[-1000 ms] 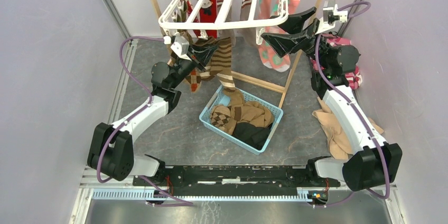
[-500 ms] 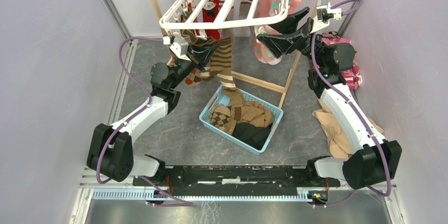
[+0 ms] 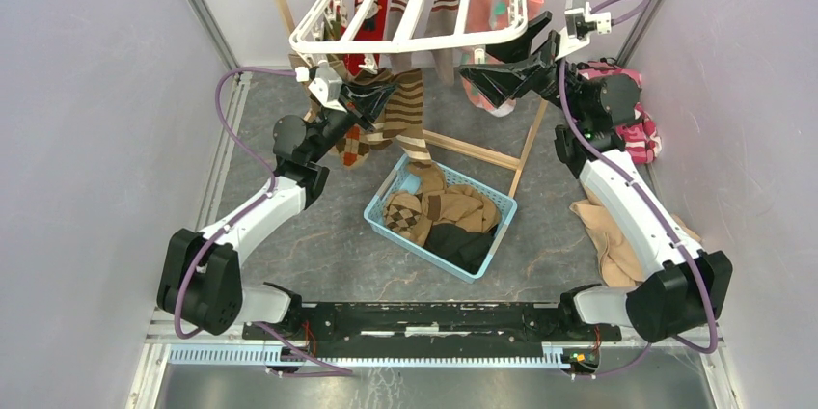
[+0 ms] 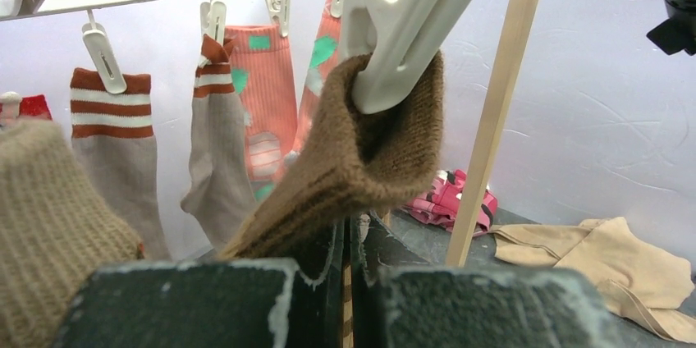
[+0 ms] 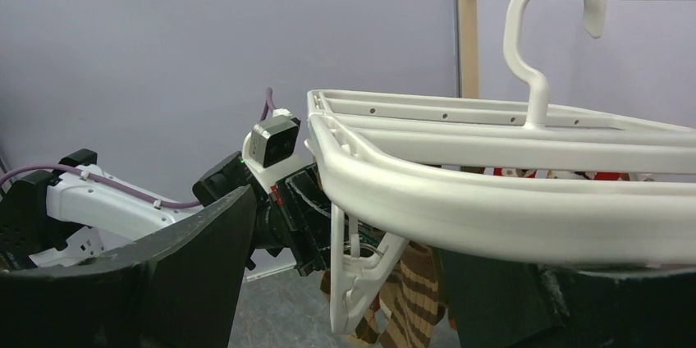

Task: Clip the socks to the hanger
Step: Open the clamp at the hanger.

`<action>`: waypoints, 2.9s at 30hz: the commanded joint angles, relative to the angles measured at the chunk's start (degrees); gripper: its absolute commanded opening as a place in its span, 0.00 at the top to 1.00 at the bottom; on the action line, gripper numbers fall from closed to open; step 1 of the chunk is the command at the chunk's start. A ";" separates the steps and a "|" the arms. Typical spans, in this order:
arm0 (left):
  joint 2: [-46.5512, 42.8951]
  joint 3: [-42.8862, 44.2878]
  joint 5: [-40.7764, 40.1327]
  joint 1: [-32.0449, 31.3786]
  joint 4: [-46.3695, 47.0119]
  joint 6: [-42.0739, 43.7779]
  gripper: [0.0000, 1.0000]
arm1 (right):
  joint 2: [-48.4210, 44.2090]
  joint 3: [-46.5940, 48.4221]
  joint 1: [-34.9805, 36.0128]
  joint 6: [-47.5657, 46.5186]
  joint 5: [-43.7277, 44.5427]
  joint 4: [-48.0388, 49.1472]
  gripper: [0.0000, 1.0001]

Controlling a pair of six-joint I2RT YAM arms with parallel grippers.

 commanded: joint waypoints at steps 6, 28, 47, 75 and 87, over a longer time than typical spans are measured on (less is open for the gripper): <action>-2.09 0.40 1.22 0.18 2.99 -1.26 0.98 | 2.01 3.21 0.56 1.35 1.23 1.71 0.17; -2.42 0.49 0.99 0.20 2.59 -0.74 0.98 | 1.12 1.83 0.24 3.57 0.63 4.95 0.36; -2.39 0.58 0.86 0.29 2.29 -0.64 0.98 | 0.93 1.40 -0.57 5.96 -0.49 7.55 0.49; -3.07 0.67 0.90 0.29 2.06 -0.69 0.98 | -0.64 0.02 -2.20 5.73 -1.79 6.16 0.49; -3.34 0.80 1.07 0.29 1.84 -0.77 0.98 | -0.78 0.46 -2.44 5.34 -1.64 5.00 0.82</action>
